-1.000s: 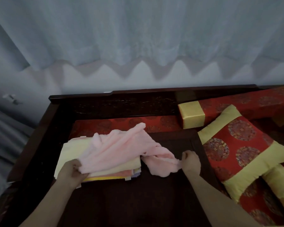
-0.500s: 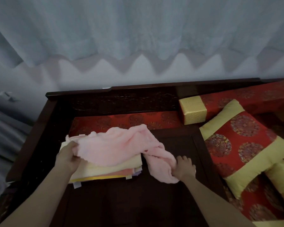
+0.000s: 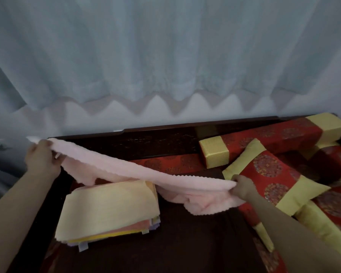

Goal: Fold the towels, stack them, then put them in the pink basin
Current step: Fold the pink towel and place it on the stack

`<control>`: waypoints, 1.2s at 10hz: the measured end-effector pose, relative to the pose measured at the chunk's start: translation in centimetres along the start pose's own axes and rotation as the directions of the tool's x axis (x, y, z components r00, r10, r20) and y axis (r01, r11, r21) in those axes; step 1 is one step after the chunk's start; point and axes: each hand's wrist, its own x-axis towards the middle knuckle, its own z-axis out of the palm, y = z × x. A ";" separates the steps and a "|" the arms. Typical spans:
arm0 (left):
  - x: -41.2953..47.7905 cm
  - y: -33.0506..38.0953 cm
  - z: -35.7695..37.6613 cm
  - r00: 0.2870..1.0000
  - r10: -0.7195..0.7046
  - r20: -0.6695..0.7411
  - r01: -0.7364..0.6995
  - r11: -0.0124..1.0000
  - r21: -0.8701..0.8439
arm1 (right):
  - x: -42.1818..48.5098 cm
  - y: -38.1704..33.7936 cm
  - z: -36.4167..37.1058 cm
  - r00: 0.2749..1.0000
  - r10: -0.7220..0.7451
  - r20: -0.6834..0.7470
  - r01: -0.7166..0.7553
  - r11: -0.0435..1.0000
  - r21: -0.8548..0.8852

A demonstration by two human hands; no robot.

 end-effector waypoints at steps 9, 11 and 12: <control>-17.7 -8.4 8.0 0.778 -0.078 0.624 -0.169 0.930 0.327 | -11.2 -16.0 -3.7 0.748 -0.663 -0.033 0.479 0.505 0.718; -18.8 -8.5 7.0 0.782 -0.132 0.610 -0.090 0.943 0.319 | -11.9 -15.5 -2.9 0.709 -0.701 0.073 0.419 0.502 0.757; -19.3 -8.7 6.7 0.752 -0.142 0.644 -0.094 0.943 0.318 | -12.2 -15.7 -2.2 0.690 -0.721 0.069 0.449 0.500 0.741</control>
